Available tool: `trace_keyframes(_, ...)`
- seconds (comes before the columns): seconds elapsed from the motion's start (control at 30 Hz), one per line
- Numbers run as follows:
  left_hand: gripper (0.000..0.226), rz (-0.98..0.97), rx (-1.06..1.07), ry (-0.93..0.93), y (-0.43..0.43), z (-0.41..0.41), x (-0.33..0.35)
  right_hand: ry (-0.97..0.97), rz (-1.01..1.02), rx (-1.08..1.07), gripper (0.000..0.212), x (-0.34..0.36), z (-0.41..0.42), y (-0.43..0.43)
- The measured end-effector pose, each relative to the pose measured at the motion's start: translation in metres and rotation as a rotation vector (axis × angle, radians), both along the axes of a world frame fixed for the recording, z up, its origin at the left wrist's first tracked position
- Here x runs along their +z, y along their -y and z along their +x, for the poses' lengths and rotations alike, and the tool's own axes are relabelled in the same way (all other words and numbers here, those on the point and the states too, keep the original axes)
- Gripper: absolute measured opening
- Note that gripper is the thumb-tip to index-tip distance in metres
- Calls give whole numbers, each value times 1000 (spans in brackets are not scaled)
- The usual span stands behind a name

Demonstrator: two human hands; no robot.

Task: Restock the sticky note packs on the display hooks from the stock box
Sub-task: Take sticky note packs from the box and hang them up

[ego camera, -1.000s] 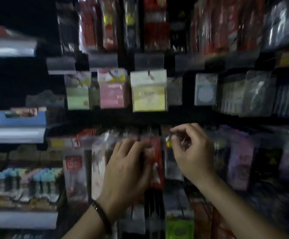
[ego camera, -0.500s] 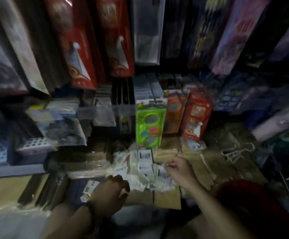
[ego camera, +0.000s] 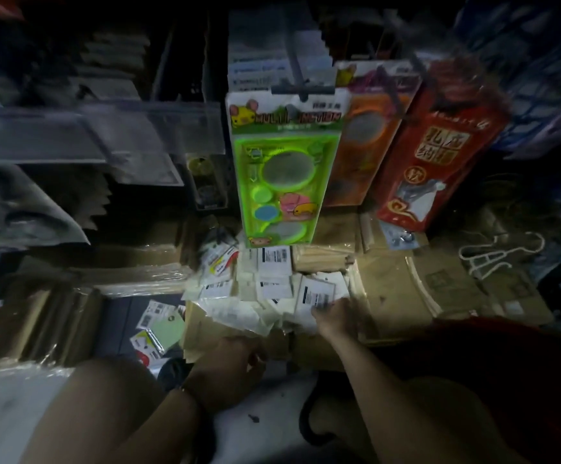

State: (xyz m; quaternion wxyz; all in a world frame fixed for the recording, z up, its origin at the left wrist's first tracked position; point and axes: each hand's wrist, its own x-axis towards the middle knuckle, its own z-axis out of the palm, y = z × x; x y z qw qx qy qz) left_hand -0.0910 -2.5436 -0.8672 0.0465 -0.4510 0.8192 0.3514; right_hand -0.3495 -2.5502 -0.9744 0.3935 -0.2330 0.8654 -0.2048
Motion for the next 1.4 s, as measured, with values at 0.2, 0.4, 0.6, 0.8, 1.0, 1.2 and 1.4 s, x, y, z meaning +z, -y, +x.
trace_keyframes(0.2, 54, -17, 16, -8, 13, -17, -15, 48, 54, -193, 112, -125, -5, 31)
trace_keyframes(0.4, 22, -83, 8, -77, 14, -26, -14, 124, 63, -212, 79, -23, 28, 34)
trace_keyframes(0.6, 16, -34, 27, -70, 17, -31, -8, 160, 31, -342, 43, -20, 15, 24)
trace_keyframes(0.8, 38, -9, 17, -75, 10, -36, -2, 296, -78, -509, 57, -28, -1, 7)
trace_keyframes(1.0, 9, 87, 117, -159, 18, -34, 2, 613, -354, -686, 28, 38, 7, -14)
trace_keyframes(1.2, 15, 140, 257, -372, 12, -39, 16, 880, -491, -635, 16, 131, 25, -49)
trace_keyframes(1.4, 38, 817, 620, -765, -14, -40, 59, 860, -586, -555, 26, 162, 57, -104)
